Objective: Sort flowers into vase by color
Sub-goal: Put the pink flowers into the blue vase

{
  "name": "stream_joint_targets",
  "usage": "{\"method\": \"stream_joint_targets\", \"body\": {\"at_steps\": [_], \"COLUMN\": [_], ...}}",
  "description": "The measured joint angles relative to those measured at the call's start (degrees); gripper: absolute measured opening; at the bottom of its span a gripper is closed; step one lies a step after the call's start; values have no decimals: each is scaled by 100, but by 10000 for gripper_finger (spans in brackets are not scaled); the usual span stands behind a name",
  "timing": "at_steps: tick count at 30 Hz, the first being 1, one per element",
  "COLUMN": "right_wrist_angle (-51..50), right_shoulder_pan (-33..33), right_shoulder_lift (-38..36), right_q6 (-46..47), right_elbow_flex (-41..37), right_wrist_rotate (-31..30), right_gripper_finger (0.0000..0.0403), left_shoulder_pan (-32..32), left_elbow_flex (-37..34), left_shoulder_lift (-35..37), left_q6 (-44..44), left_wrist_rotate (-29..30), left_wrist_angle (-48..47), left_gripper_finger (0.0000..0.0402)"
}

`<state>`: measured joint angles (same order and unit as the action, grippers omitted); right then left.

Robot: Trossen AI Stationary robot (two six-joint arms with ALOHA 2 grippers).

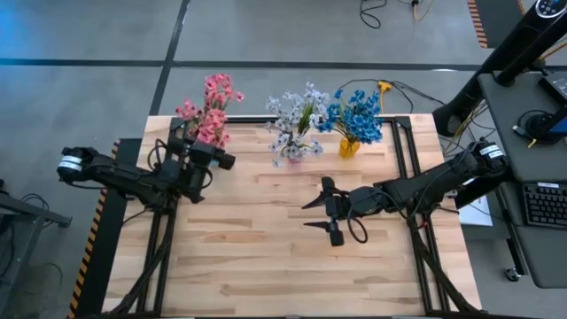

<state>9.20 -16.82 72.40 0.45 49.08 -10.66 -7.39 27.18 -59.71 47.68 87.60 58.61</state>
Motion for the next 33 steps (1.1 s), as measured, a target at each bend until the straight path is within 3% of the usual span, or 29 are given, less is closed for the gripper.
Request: {"method": "stream_joint_targets", "body": {"at_steps": [33], "right_wrist_angle": [-47], "right_shoulder_pan": [0], "right_shoulder_lift": [1], "right_q6": [111], "right_elbow_flex": [-1], "right_wrist_rotate": [1], "right_gripper_finger": [210], "left_shoulder_pan": [-886], "left_elbow_flex": [20], "left_shoulder_lift": [-21], "left_q6": [-37], "left_wrist_rotate": [244], "left_wrist_angle": [-61], "left_gripper_finger": [236]}}
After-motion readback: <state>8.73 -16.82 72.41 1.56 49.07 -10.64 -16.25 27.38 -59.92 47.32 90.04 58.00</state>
